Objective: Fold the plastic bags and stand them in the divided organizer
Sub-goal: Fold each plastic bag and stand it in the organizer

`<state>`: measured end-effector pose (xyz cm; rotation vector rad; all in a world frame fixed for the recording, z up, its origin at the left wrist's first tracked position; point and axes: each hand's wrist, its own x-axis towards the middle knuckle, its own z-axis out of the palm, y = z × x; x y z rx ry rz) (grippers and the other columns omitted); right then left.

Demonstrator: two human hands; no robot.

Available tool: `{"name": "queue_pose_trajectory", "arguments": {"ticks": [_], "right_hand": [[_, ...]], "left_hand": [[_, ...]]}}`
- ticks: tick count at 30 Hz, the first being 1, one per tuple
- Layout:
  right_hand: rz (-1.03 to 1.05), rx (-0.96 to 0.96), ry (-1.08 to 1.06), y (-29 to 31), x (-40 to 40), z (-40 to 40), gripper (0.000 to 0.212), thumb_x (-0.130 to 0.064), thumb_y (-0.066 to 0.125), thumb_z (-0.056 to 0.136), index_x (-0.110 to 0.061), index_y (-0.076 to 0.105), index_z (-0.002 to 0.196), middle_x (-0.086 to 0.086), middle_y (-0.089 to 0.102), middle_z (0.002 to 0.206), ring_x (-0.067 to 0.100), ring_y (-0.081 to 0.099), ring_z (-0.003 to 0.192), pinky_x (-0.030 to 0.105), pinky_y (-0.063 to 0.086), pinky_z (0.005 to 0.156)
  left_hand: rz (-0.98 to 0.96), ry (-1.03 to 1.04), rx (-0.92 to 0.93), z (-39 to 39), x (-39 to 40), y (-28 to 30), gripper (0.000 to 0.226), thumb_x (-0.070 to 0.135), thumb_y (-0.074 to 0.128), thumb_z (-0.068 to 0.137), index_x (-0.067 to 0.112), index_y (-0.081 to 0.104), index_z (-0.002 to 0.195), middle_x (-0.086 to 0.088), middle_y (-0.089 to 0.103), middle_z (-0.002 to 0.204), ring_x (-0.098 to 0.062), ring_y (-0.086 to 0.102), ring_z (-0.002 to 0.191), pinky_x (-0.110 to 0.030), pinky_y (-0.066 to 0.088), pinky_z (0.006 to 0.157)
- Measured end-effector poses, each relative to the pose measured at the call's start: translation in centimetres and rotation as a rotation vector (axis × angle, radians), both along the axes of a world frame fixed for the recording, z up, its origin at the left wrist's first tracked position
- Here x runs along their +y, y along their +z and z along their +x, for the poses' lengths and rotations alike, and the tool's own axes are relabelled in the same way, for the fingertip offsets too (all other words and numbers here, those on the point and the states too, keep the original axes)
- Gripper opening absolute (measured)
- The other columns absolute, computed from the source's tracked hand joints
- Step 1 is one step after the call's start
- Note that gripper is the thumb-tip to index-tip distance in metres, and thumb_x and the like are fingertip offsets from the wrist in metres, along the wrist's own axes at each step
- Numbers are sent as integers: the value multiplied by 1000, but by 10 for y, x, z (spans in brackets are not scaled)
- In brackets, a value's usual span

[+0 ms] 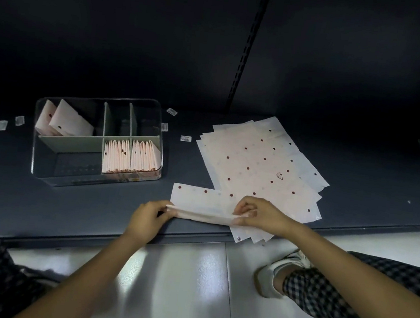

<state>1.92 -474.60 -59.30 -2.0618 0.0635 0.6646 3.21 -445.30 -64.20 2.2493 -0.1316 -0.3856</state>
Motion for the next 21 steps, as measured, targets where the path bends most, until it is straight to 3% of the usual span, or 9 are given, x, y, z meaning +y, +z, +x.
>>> {"name": "queue_pose_trajectory", "arguments": {"ticks": [3, 5, 7, 12, 14, 16, 18, 21], "right_hand": [[46, 70, -184, -8, -8, 3, 13, -12, 72, 82, -7, 61, 88, 1, 61, 79, 11, 57, 71, 17, 45, 61], [104, 93, -351, -17, -7, -1, 17, -12, 68, 84, -2, 60, 95, 5, 62, 78, 14, 58, 68, 19, 46, 56], [79, 85, -486, -27, -2, -3, 29, -18, 69, 85, -2, 58, 107, 8, 63, 92, 17, 60, 77, 22, 48, 62], [-72, 39, -682, -48, 8, 3, 42, -30, 71, 83, -4, 58, 113, 8, 59, 109, 22, 56, 104, 31, 44, 93], [-127, 11, -730, -54, 10, 5, 32, -28, 70, 83, -4, 64, 103, 9, 64, 106, 25, 59, 104, 33, 45, 94], [-187, -9, -742, -58, 13, 7, 21, -26, 69, 84, -7, 66, 93, 8, 66, 98, 24, 60, 95, 29, 45, 84], [-233, -3, -739, -59, 15, 7, 17, -26, 68, 85, -11, 66, 91, 5, 65, 91, 21, 58, 86, 24, 41, 76], [-266, 7, -729, -60, 15, 8, 17, -26, 67, 85, -11, 66, 93, 0, 61, 84, 18, 55, 83, 22, 38, 74]], "left_hand": [[-63, 29, 63, 5, -9, -1, 14, 20, 62, 90, 9, 69, 97, -1, 74, 94, -12, 65, 88, -28, 47, 78], [-72, 57, 98, 9, -15, -2, 24, 21, 58, 93, -2, 62, 91, -17, 71, 89, -17, 59, 78, -37, 48, 79], [-66, 102, 124, 12, -19, -3, 27, 22, 55, 94, -5, 59, 92, -25, 67, 89, -25, 58, 76, -41, 47, 80], [12, 205, 128, 18, -25, -3, 23, 26, 52, 96, 6, 62, 96, -11, 68, 88, -32, 61, 90, -35, 46, 76], [69, 217, 133, 20, -27, -4, 22, 27, 51, 97, 8, 59, 91, -11, 66, 86, -34, 59, 91, -36, 45, 74], [99, 239, 120, 20, -29, -5, 19, 27, 51, 96, 8, 54, 94, -12, 65, 90, -35, 58, 91, -36, 43, 71], [108, 300, 35, 16, -33, -1, 20, 24, 56, 93, 7, 51, 104, -12, 62, 98, -33, 56, 93, -36, 41, 71], [280, 215, -312, 3, -41, 4, 36, 17, 70, 82, 6, 55, 112, -15, 56, 103, -34, 53, 94, -42, 44, 76]]}}
